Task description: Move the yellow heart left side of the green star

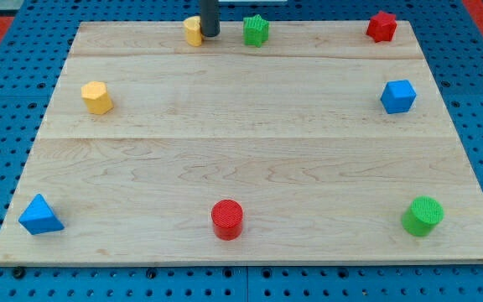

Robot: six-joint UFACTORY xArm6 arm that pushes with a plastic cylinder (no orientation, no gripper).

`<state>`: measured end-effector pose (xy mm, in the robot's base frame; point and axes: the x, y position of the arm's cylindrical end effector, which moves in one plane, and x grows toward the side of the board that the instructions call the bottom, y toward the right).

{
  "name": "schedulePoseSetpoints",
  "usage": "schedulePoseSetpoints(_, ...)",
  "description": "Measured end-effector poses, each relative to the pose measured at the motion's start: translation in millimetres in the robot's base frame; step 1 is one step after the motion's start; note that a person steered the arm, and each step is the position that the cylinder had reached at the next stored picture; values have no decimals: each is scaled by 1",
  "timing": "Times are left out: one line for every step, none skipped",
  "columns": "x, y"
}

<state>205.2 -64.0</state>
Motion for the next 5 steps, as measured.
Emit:
schedulePoseSetpoints(-13, -18)
schedulePoseSetpoints(-12, -59)
schedulePoseSetpoints(-12, -91)
schedulePoseSetpoints(-12, -106)
schedulePoseSetpoints(-12, -105)
